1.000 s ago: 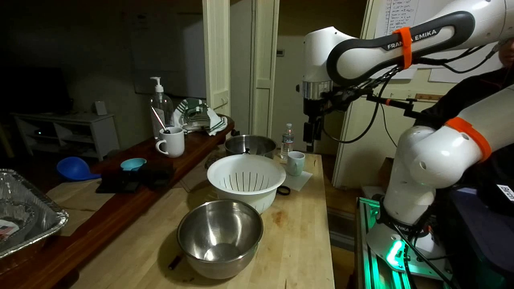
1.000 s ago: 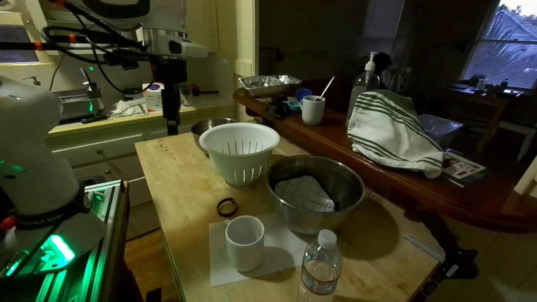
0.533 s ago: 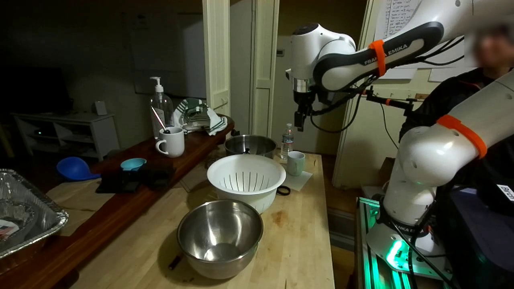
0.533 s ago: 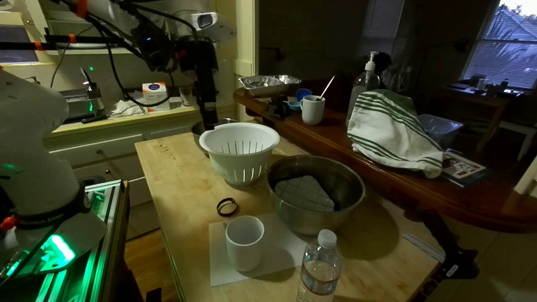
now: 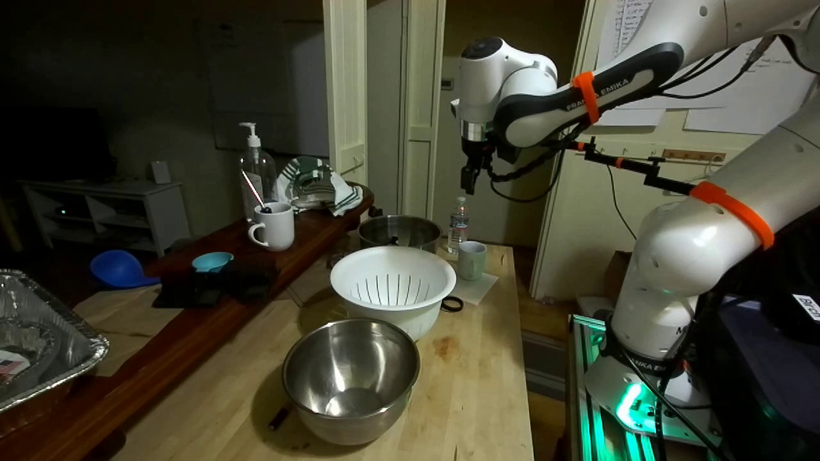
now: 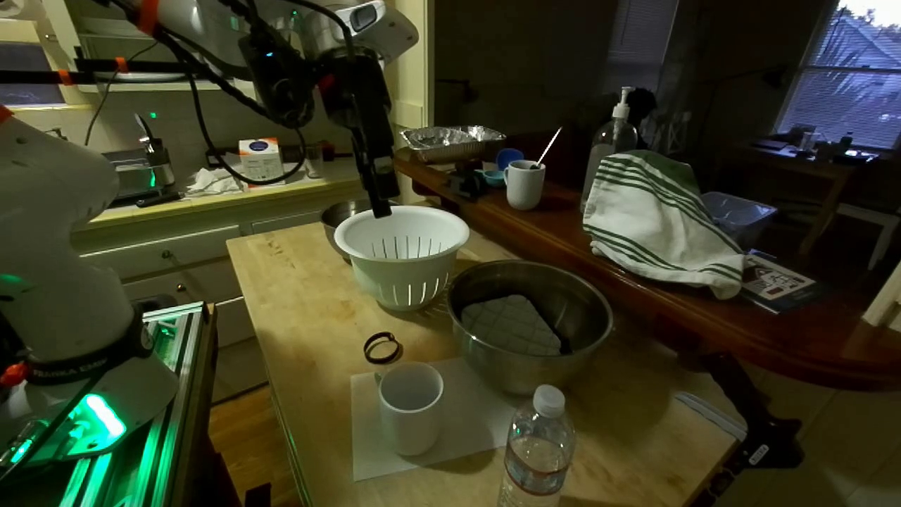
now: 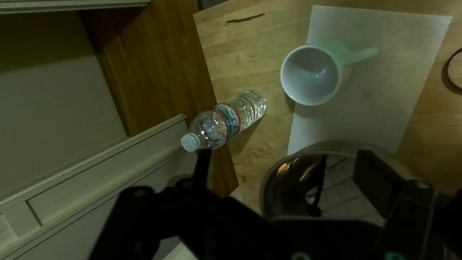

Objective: Take the white cloth out of the silver bowl on the right and place it in the white colander then take the cutlery out of the bowl on the right and put them in the bowl on the left.

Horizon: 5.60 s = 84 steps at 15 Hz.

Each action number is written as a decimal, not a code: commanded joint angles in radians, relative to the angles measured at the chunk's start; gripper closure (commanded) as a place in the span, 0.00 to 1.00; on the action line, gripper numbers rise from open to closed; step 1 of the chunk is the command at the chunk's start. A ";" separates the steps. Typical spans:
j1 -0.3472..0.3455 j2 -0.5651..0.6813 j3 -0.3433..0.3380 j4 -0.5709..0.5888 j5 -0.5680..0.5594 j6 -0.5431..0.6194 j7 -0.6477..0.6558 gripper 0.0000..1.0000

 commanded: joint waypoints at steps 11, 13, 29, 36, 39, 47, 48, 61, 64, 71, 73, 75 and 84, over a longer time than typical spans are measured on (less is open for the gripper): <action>0.039 0.160 -0.282 0.075 0.289 0.394 -0.291 0.00; 0.066 0.213 -0.276 0.143 0.354 0.292 -0.395 0.00; 0.106 0.478 -0.268 0.377 0.592 0.257 -0.472 0.00; 0.083 0.728 -0.223 0.563 0.537 0.106 -0.402 0.00; 0.075 0.716 -0.216 0.534 0.550 0.145 -0.414 0.00; 0.059 0.814 -0.176 0.562 0.682 0.198 -0.540 0.00; 0.057 0.832 -0.167 0.565 0.696 0.211 -0.556 0.00; -0.005 0.998 -0.080 0.643 0.837 0.250 -0.624 0.00; -0.012 1.027 -0.074 0.671 0.827 0.242 -0.624 0.00; -0.017 1.021 -0.059 0.668 0.817 0.260 -0.663 0.00; -0.014 1.002 -0.056 0.651 0.812 0.268 -0.685 0.00; -0.013 1.008 -0.052 0.662 0.812 0.254 -0.697 0.00; 0.053 1.046 -0.082 0.691 0.697 0.209 -0.564 0.00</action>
